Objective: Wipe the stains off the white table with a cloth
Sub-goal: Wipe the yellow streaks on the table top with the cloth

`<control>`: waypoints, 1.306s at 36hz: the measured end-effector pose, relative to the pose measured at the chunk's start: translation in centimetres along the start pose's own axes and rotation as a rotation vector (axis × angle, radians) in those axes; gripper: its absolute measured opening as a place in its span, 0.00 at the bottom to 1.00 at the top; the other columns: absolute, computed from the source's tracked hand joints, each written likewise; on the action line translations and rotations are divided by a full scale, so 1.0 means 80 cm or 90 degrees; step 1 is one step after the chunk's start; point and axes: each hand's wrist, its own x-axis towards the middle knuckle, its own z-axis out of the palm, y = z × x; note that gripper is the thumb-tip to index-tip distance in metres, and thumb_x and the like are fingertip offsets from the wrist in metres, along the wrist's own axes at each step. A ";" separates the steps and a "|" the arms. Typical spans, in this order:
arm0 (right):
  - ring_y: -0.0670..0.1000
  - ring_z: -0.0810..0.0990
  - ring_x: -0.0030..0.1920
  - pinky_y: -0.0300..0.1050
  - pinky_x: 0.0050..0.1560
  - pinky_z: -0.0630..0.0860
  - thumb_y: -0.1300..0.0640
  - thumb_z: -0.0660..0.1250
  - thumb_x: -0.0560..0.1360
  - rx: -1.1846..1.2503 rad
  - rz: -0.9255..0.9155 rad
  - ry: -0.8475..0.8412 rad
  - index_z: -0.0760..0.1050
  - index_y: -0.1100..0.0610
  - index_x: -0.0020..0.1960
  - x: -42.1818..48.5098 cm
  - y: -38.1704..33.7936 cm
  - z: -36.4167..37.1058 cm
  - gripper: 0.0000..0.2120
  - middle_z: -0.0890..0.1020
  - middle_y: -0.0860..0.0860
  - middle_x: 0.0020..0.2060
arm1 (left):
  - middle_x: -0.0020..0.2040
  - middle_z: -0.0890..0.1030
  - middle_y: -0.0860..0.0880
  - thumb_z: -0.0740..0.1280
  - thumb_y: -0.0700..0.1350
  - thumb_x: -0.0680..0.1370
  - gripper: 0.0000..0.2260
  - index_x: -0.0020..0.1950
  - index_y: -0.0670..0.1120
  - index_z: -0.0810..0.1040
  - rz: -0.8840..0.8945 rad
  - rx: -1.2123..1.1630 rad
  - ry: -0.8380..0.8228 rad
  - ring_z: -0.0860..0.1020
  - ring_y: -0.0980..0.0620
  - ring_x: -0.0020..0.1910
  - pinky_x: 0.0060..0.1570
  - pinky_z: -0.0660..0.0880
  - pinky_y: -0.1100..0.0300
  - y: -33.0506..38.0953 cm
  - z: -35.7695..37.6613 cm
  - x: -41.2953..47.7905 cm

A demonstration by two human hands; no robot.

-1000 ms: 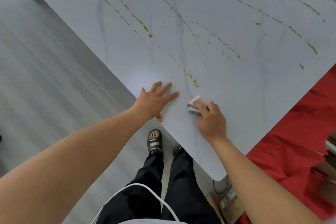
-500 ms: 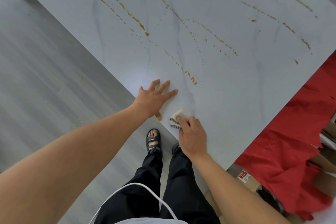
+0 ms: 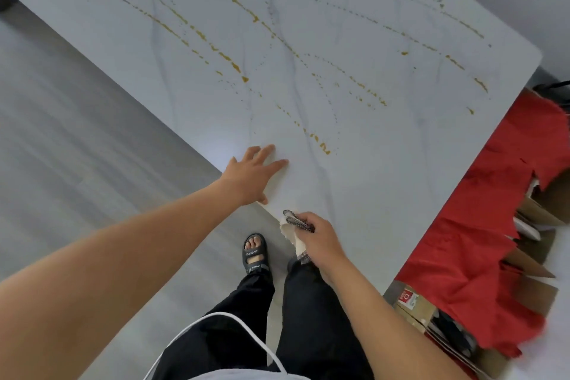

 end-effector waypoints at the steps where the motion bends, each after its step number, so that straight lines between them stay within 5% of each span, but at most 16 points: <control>1: 0.50 0.82 0.50 0.46 0.54 0.76 0.61 0.67 0.78 0.087 0.034 0.025 0.83 0.46 0.52 0.001 -0.008 -0.004 0.11 0.85 0.47 0.47 | 0.83 0.42 0.50 0.78 0.53 0.73 0.48 0.82 0.62 0.48 -0.006 0.007 0.004 0.45 0.43 0.81 0.73 0.64 0.35 -0.010 -0.008 0.000; 6: 0.55 0.83 0.51 0.54 0.54 0.78 0.66 0.63 0.80 0.432 0.101 0.102 0.80 0.56 0.57 0.008 -0.035 -0.038 0.11 0.85 0.56 0.51 | 0.83 0.41 0.50 0.77 0.56 0.74 0.48 0.83 0.61 0.48 -0.029 0.031 0.017 0.43 0.43 0.82 0.73 0.63 0.34 -0.050 -0.045 0.007; 12: 0.52 0.83 0.49 0.47 0.50 0.77 0.66 0.62 0.80 0.485 0.046 0.182 0.80 0.55 0.56 0.026 -0.071 -0.111 0.11 0.85 0.52 0.48 | 0.84 0.40 0.50 0.76 0.59 0.74 0.48 0.83 0.61 0.46 -0.040 0.023 0.012 0.42 0.43 0.82 0.76 0.58 0.36 -0.068 -0.051 0.020; 19: 0.52 0.79 0.45 0.47 0.47 0.73 0.64 0.66 0.77 0.120 -0.018 0.256 0.82 0.50 0.49 0.078 -0.116 -0.217 0.10 0.82 0.50 0.44 | 0.83 0.35 0.50 0.74 0.64 0.73 0.51 0.82 0.63 0.39 -0.044 0.024 0.011 0.39 0.42 0.82 0.77 0.54 0.36 -0.057 -0.039 0.022; 26: 0.51 0.77 0.43 0.42 0.38 0.72 0.60 0.63 0.78 -0.219 -0.085 0.251 0.80 0.48 0.53 0.158 -0.171 -0.302 0.10 0.80 0.47 0.43 | 0.83 0.37 0.50 0.76 0.59 0.74 0.51 0.82 0.63 0.40 -0.043 0.034 -0.019 0.41 0.43 0.82 0.78 0.57 0.40 -0.063 -0.031 0.020; 32: 0.59 0.78 0.55 0.47 0.50 0.70 0.58 0.60 0.77 -0.445 -0.155 0.314 0.79 0.49 0.62 0.232 -0.181 -0.337 0.17 0.76 0.56 0.55 | 0.82 0.36 0.51 0.76 0.57 0.74 0.52 0.82 0.64 0.38 -0.064 0.034 -0.033 0.39 0.44 0.82 0.79 0.55 0.40 -0.057 -0.032 0.025; 37: 0.62 0.75 0.55 0.54 0.51 0.75 0.44 0.60 0.77 -0.525 -0.210 0.369 0.79 0.53 0.64 0.265 -0.161 -0.328 0.21 0.75 0.58 0.54 | 0.82 0.35 0.51 0.78 0.57 0.72 0.55 0.81 0.65 0.37 -0.085 0.043 -0.034 0.40 0.43 0.81 0.78 0.57 0.40 -0.051 -0.032 0.032; 47: 0.64 0.73 0.46 0.56 0.40 0.73 0.58 0.63 0.73 -0.714 -0.446 0.407 0.76 0.60 0.66 0.277 -0.095 -0.301 0.21 0.75 0.61 0.49 | 0.82 0.36 0.51 0.78 0.57 0.71 0.56 0.81 0.66 0.36 -0.105 0.047 -0.039 0.41 0.43 0.81 0.78 0.58 0.41 -0.042 -0.043 0.030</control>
